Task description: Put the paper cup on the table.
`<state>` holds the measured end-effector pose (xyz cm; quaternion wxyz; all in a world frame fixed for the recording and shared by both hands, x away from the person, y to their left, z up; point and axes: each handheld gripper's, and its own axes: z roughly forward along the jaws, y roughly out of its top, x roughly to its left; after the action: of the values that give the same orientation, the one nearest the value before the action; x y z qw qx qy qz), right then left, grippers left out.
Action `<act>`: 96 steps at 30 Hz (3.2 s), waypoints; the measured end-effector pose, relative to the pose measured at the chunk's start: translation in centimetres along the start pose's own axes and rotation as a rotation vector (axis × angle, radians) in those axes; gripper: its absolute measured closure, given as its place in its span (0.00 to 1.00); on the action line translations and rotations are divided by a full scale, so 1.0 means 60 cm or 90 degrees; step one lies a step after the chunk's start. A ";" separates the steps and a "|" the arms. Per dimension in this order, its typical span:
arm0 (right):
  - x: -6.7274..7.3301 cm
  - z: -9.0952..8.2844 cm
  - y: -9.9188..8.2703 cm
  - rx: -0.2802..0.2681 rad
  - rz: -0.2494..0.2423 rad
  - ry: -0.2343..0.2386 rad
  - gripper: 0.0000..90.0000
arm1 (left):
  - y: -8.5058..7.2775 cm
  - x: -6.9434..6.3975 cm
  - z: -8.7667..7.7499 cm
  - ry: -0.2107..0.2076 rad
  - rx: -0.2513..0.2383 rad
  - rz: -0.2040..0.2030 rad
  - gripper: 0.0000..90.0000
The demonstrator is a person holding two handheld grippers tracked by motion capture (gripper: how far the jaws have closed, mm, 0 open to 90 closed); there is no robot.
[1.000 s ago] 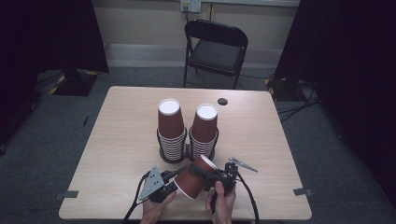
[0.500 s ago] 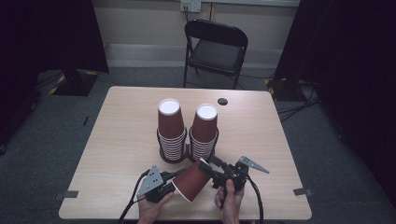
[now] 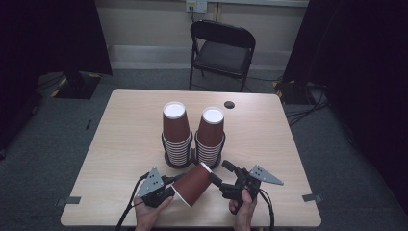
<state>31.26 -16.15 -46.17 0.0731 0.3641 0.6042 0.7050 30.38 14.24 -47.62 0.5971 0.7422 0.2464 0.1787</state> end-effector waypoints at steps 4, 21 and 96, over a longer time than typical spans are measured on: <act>0.001 0.000 -0.006 -0.012 -0.060 -0.016 0.14 | 0.002 0.006 -0.008 0.009 0.005 0.001 0.95; 0.010 0.002 -0.018 0.086 -0.198 -0.037 0.15 | 0.021 0.026 -0.028 0.058 0.063 0.000 0.95; 0.125 0.072 -0.049 0.347 -0.812 -0.039 0.09 | 0.093 0.037 0.033 -0.089 0.347 -0.032 0.96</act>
<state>27.46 -7.86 -45.66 0.3964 -0.0370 0.8533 0.3367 34.17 13.01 -42.68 0.3955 0.8795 0.2618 0.0390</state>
